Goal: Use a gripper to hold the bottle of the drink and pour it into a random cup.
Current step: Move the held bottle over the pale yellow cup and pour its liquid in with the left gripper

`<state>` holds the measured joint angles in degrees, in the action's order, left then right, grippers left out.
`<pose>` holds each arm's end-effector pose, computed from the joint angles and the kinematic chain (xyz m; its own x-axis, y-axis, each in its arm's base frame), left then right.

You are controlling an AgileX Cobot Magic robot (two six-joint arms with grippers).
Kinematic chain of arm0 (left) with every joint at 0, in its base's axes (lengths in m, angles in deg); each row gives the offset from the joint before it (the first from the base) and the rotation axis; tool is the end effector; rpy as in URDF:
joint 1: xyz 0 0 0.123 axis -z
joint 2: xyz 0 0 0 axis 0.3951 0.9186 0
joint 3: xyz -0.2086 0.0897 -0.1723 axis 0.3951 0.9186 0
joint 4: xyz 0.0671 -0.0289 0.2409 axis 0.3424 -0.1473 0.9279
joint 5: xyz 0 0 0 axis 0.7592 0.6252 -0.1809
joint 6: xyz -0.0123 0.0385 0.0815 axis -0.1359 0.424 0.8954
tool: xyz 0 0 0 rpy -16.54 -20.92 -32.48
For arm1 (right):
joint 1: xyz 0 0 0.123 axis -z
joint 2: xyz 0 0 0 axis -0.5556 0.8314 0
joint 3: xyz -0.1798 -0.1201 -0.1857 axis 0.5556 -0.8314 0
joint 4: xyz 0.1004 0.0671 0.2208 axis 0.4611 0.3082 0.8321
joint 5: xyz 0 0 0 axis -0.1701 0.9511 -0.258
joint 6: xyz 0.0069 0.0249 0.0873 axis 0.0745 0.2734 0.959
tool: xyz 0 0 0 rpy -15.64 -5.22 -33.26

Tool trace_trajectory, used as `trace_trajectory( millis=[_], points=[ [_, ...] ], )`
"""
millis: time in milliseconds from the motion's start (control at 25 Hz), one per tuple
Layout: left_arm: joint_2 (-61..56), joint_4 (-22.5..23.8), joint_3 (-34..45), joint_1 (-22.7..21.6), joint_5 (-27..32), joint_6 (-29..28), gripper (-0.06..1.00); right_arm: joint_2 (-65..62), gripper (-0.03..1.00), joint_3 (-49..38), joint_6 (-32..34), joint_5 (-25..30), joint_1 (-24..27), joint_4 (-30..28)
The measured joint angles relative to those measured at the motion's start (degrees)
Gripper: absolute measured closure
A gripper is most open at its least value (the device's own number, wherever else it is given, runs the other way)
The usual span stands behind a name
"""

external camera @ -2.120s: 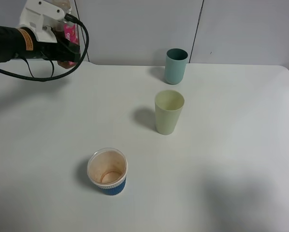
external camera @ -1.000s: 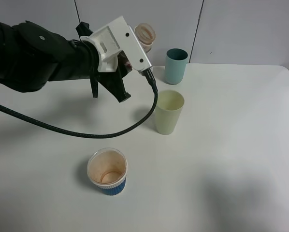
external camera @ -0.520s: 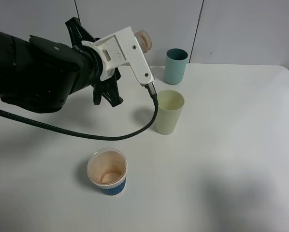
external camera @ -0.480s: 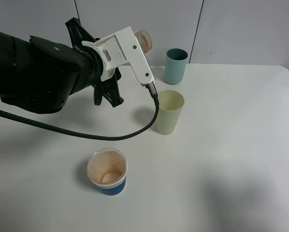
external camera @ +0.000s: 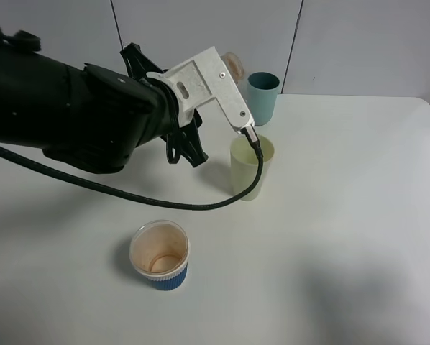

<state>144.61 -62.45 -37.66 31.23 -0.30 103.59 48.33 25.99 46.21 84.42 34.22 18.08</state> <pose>0.2514 -0.2437 0.2126 -0.2287 0.8285 -0.5112 0.4065 0.5584 0.7232 -0.0064 -0.0132 0.2790 -0.4507 -0.0260 -0.8923 0.1253 0.9878 -0.0921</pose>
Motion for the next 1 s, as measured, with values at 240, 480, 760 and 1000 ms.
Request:
trace_trajectory(
  millis=[240,480,760,1000],
  points=[
    [3.64,0.53,-1.01,0.12,-0.8,0.0,0.62,0.0,-0.03,0.0,0.0,0.0,0.0,0.0],
    [6.08,1.71,-1.01,1.05,-1.01,1.8,0.62,0.0,-0.03,0.0,0.0,0.0,0.0,0.0],
    [7.14,2.09,-1.31,1.5,-1.07,3.01,0.62,0.0,-0.03,0.0,0.0,0.0,0.0,0.0],
    [9.0,2.32,-1.31,1.5,-1.04,3.05,0.62,0.0,-0.03,0.0,0.0,0.0,0.0,0.0]
  ],
)
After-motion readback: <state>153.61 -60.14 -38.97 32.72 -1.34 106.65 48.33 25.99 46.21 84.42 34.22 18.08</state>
